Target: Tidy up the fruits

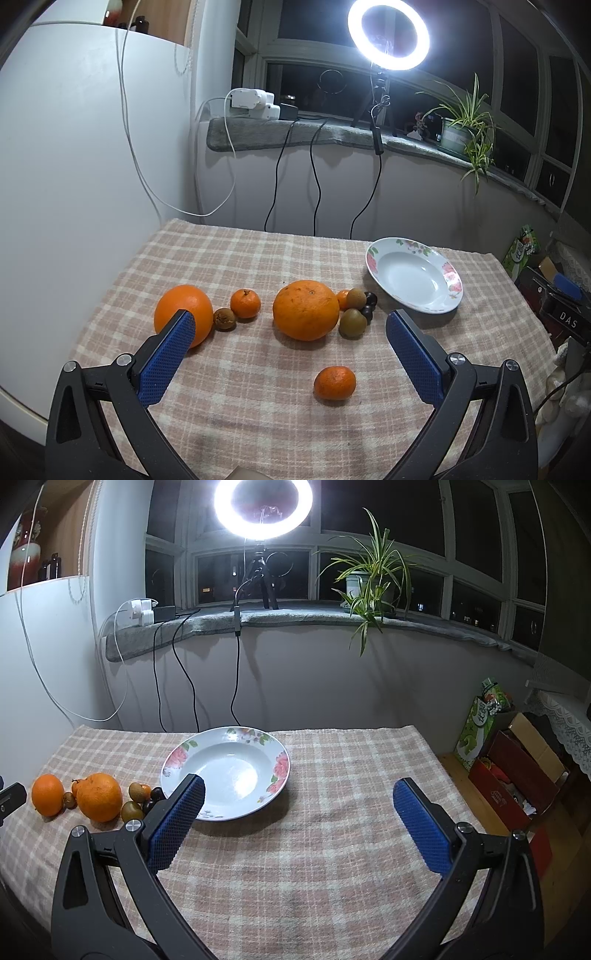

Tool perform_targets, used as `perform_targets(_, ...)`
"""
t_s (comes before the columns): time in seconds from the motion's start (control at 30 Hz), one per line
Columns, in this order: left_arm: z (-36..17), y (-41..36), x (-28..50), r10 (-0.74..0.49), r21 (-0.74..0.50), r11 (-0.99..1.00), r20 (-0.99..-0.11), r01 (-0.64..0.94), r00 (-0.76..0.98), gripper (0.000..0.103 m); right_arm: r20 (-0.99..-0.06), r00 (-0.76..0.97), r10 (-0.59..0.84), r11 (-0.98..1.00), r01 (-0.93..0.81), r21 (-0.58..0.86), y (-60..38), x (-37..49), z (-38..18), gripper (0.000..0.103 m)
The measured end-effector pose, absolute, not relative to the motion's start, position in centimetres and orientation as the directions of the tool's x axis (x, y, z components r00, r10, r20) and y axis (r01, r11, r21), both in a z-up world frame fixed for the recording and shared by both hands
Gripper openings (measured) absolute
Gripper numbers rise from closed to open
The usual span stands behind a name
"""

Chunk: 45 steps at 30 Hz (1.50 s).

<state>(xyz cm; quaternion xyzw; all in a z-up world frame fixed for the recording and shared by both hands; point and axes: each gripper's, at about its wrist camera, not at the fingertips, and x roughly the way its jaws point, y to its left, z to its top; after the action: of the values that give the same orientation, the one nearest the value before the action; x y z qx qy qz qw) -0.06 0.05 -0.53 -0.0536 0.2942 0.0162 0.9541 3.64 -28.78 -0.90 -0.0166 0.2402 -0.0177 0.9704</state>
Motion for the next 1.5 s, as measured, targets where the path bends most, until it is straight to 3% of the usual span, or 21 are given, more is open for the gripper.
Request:
perform_targets(1.0, -1.1, 0.8, -0.3, 0.001, -0.106, 0.992, -0.575, -0.075, 0.818, 0.102, -0.479, 0.877, -0.043, 0.998, 0.014, -0.064, -28.0, 3.7, -1.8, 0.103)
perform_targets(1.5, -3.0, 4.0, -1.3, 0.026, -0.127, 0.983, -0.610, -0.131, 0.792, 0.102, -0.508, 0.855, 0.105, 0.989, -0.144, -0.039, -25.8, 3.8, -3.0, 0.103)
